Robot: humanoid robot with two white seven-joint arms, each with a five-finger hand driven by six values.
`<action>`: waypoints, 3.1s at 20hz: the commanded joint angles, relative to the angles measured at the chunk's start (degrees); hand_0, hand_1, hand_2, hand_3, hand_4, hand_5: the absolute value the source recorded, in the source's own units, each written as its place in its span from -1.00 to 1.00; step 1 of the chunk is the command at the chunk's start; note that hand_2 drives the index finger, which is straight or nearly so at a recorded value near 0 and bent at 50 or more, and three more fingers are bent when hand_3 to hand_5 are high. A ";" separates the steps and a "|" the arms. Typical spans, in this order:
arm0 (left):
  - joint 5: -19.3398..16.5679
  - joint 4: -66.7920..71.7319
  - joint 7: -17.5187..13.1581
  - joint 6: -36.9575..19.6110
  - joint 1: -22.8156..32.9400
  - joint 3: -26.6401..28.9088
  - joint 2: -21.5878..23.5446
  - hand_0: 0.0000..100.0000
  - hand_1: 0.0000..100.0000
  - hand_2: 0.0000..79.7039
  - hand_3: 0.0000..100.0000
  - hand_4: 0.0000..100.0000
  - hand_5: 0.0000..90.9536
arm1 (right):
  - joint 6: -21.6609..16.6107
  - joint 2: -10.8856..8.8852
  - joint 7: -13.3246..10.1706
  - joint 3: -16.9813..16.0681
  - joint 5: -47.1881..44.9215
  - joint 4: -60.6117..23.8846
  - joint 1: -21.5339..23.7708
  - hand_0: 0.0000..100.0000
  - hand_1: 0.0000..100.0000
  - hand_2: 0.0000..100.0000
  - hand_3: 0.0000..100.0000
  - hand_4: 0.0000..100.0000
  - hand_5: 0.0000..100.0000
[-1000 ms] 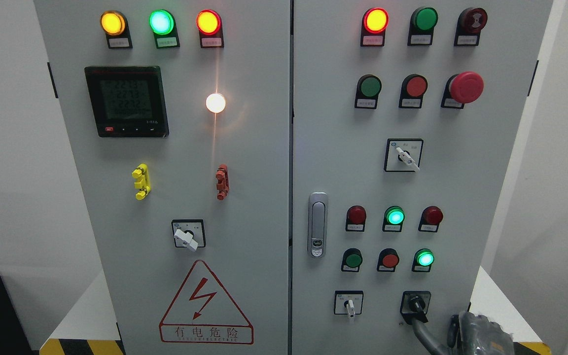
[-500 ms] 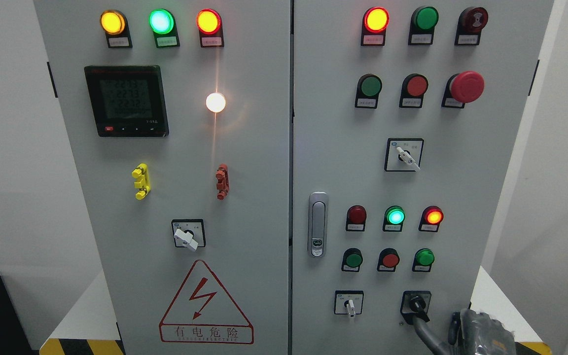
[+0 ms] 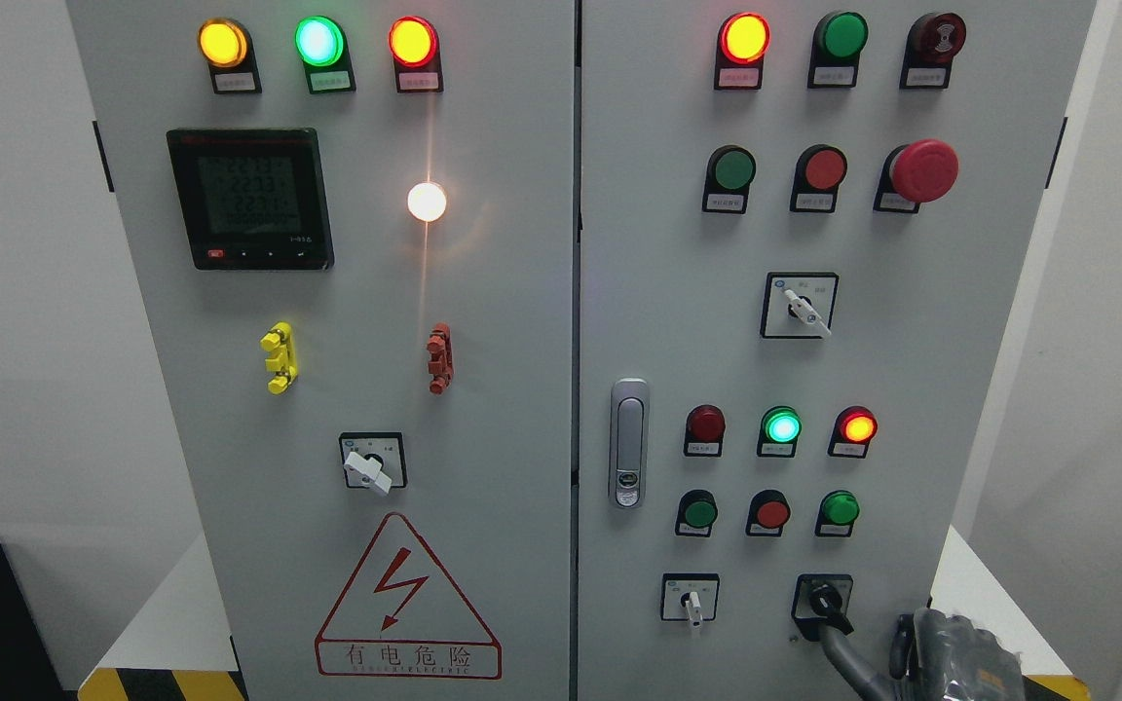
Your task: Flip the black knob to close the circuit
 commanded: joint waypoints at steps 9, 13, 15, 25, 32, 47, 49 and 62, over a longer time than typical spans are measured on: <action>0.00 0.06 -0.05 -0.05 0.00 0.03 0.00 -0.76 0.11 -1.00 -1.00 -1.00 -1.00 | 0.02 1.03 -1.14 -0.09 -1.26 -0.34 0.18 -1.00 -0.92 0.71 1.00 0.84 0.90; 0.00 -0.03 -0.05 -0.05 0.00 0.03 0.00 -0.76 0.11 -1.00 -1.00 -1.00 -1.00 | 0.02 1.03 -1.23 0.09 -1.35 -0.77 0.18 -1.00 -0.92 0.71 1.00 0.84 0.90; 0.00 -0.03 0.04 -0.05 0.00 0.03 0.00 -0.76 0.11 -1.00 -1.00 -1.00 -1.00 | -0.07 1.03 -1.23 0.27 -1.44 -0.95 0.18 -1.00 -0.92 0.70 1.00 0.84 0.90; 0.00 -0.03 -0.05 -0.05 0.00 -0.06 0.00 -0.76 0.11 -1.00 -1.00 -1.00 -1.00 | -0.07 1.03 -1.23 0.97 -2.85 -0.95 0.53 -1.00 -0.92 0.70 1.00 0.84 0.90; 0.00 -0.03 -0.05 -0.05 0.00 0.03 0.00 -0.76 0.11 -1.00 -1.00 -1.00 -1.00 | -0.07 1.30 -1.14 3.69 -2.85 -0.69 1.15 -1.00 -0.91 0.70 1.00 0.84 0.90; 0.00 -0.03 -0.05 -0.05 0.00 0.03 0.00 -0.76 0.11 -1.00 -1.00 -1.00 -1.00 | 0.02 1.47 -2.11 7.47 -2.85 -4.46 3.08 -1.00 -0.91 0.70 1.00 0.84 0.90; 0.00 -0.03 -0.05 -0.05 0.00 -0.06 0.00 -0.76 0.11 -1.00 -1.00 -1.00 -1.00 | 0.02 1.47 -2.28 7.39 -2.93 -5.87 4.31 -1.00 -0.90 0.68 1.00 0.84 0.90; 0.00 -0.03 -0.05 -0.05 0.00 -0.06 0.00 -0.76 0.11 -1.00 -1.00 -1.00 -1.00 | 0.11 3.23 -5.80 8.53 -19.52 -19.04 16.60 -1.00 -0.86 0.51 0.95 0.72 0.75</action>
